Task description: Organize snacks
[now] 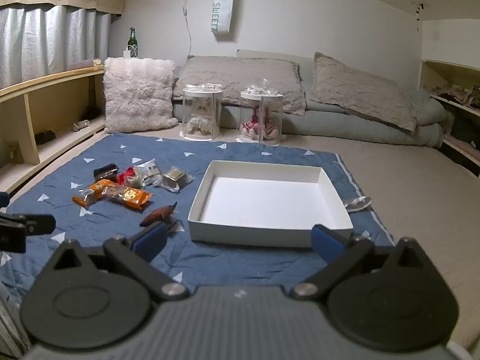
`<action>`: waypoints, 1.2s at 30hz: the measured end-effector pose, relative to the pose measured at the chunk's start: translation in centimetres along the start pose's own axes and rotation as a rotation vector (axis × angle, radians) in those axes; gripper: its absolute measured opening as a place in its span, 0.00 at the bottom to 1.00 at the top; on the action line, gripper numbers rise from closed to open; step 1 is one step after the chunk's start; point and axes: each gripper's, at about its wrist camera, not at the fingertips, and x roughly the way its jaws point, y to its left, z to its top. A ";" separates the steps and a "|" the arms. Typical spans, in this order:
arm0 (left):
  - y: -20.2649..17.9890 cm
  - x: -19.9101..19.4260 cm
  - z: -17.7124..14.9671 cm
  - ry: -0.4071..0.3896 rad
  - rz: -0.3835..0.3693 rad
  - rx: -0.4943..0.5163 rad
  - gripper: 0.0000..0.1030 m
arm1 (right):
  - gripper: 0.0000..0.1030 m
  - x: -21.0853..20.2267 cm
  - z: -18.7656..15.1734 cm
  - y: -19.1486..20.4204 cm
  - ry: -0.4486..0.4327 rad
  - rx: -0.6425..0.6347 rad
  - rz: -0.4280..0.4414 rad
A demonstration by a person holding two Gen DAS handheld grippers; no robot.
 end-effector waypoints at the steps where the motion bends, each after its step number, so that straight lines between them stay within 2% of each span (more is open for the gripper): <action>1: 0.0 0.0 0.0 0.000 0.001 0.001 1.00 | 1.00 0.0 0.0 0.0 0.001 0.000 0.000; 36: 0.0 0.0 0.0 0.006 -0.005 -0.007 1.00 | 1.00 0.2 0.0 0.2 0.005 -0.007 0.000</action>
